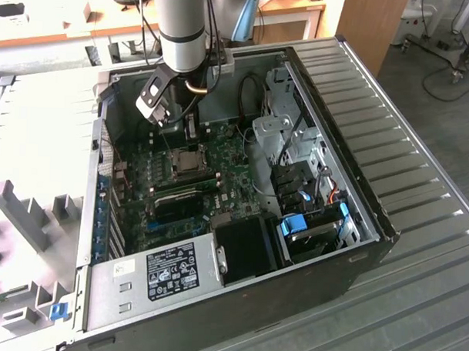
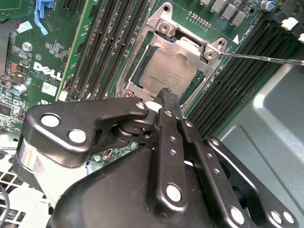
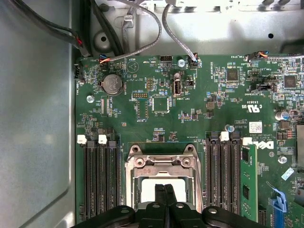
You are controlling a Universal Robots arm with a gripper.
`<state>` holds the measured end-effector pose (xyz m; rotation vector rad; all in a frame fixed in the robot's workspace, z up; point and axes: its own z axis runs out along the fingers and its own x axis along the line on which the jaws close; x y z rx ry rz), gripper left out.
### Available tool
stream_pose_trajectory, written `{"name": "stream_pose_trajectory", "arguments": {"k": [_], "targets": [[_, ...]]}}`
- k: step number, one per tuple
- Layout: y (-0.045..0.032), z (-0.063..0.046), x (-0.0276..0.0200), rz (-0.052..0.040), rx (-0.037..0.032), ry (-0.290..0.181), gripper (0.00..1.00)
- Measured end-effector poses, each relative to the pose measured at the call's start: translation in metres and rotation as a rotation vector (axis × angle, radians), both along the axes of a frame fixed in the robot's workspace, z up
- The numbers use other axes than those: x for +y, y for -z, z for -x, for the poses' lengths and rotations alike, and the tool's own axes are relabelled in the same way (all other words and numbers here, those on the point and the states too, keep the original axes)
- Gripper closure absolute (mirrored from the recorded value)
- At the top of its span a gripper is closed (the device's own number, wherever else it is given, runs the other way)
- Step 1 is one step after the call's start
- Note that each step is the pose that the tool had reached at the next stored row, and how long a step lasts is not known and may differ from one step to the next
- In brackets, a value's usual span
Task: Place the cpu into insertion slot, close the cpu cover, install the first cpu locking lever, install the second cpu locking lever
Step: 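Close the cpu cover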
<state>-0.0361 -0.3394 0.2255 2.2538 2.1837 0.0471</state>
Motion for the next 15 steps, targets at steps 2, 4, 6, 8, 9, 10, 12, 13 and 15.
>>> {"name": "stream_pose_trajectory", "arguments": {"k": [2, 4, 6, 8, 9, 10, 12, 13, 15], "targets": [[0.0, 0.0, 0.0, 0.0, 0.0, 0.0, 0.9], [0.0001, 0.0, 0.0, 0.0, 0.0, 0.0, 0.9], [0.0002, 0.0, 0.0, -0.0001, -0.0001, -0.001, 0.9], [0.0003, 0.0, 0.0, -0.0001, 0.0, -0.005, 0.9], [0.0003, 0.0, 0.0, 0.0, 0.0, -0.008, 0.9], [0.0003, 0.0, 0.0, 0.0, 0.0, -0.011, 0.9], [0.0004, 0.0, 0.0, 0.0, 0.0, -0.017, 0.9], [0.0004, 0.0, 0.0, 0.0, 0.0, -0.021, 0.9], [0.0004, 0.0, 0.0, 0.0001, 0.0, -0.027, 0.9]]}}
